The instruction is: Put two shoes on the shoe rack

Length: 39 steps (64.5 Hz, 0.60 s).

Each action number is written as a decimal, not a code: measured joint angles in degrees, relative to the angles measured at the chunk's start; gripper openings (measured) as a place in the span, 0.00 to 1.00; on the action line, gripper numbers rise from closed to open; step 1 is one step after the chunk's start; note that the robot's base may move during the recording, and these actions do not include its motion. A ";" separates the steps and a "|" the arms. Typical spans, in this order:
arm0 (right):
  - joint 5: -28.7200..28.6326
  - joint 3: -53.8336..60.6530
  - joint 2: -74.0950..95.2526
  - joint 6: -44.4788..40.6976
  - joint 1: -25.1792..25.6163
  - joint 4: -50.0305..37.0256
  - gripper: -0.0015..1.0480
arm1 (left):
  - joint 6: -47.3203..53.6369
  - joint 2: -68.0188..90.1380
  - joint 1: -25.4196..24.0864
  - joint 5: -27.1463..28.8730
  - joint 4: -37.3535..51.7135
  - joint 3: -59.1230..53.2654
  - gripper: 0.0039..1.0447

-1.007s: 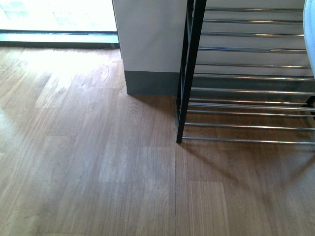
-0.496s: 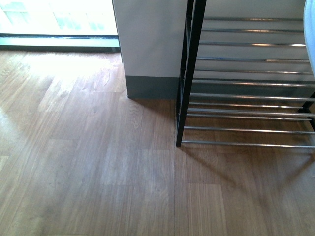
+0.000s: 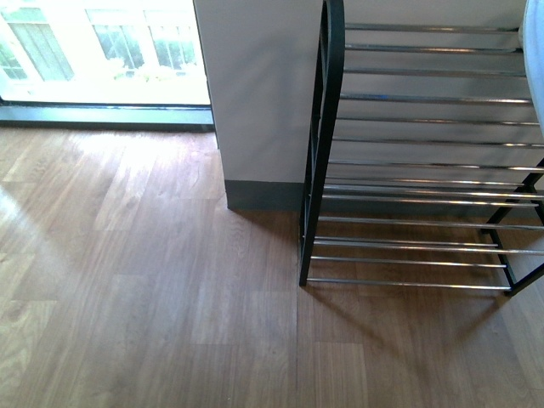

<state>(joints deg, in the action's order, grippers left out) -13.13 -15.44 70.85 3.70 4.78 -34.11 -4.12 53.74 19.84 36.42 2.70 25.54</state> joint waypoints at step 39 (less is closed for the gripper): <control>0.24 -8.76 11.06 -0.24 -4.52 -9.90 0.01 | 0.00 -0.02 0.04 0.00 0.00 -0.02 0.01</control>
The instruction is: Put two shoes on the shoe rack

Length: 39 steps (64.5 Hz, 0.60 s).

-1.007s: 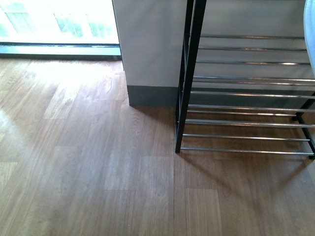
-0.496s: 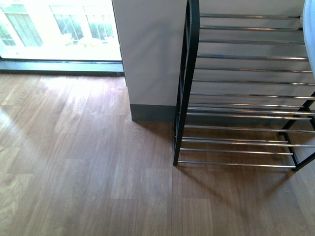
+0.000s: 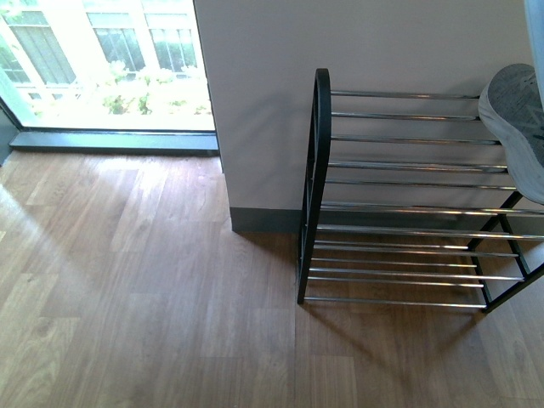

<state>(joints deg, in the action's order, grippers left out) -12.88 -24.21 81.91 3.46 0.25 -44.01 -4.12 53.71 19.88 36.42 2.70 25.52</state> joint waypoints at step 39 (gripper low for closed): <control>19.12 -33.14 33.70 -6.10 -6.51 18.75 0.01 | -0.02 0.00 0.00 0.00 0.00 0.00 0.01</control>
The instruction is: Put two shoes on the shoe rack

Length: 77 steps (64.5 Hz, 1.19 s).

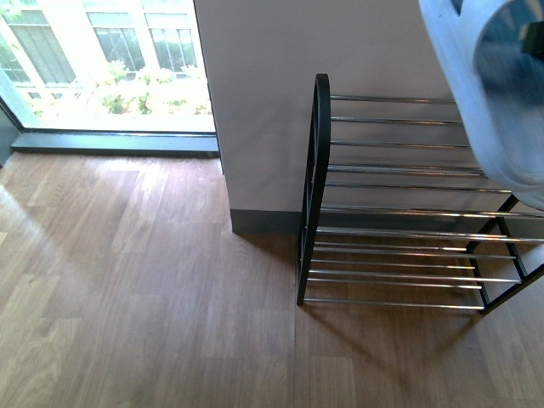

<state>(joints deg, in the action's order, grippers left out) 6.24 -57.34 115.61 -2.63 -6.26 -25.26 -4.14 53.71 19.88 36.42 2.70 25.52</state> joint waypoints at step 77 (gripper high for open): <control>2.82 -9.51 8.96 -4.20 3.21 -0.46 0.66 | 0.00 0.00 0.00 0.00 0.00 0.00 0.01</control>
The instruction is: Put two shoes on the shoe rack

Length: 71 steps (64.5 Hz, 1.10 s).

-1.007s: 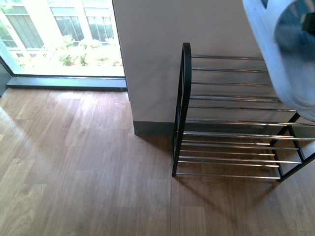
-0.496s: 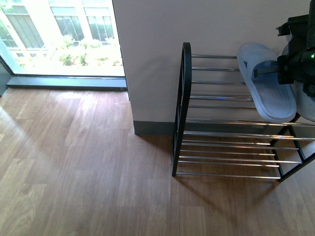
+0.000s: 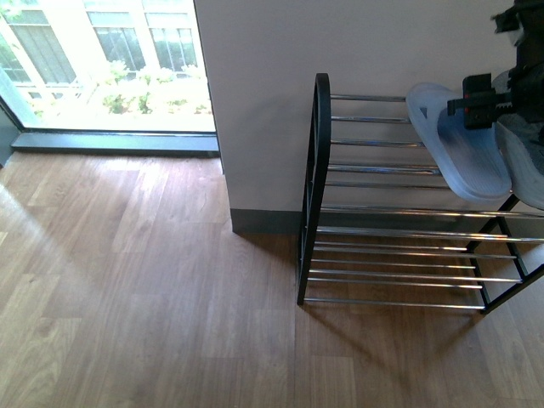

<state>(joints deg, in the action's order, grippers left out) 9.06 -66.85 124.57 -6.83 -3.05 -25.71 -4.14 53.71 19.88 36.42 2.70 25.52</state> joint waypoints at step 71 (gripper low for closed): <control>-15.61 59.91 -56.57 8.26 9.90 -34.25 0.60 | 0.00 0.02 0.00 -0.02 0.00 0.00 0.01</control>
<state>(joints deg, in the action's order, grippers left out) -6.55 -6.94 68.01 1.43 6.85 -59.96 -4.14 53.74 19.88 36.40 2.70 25.52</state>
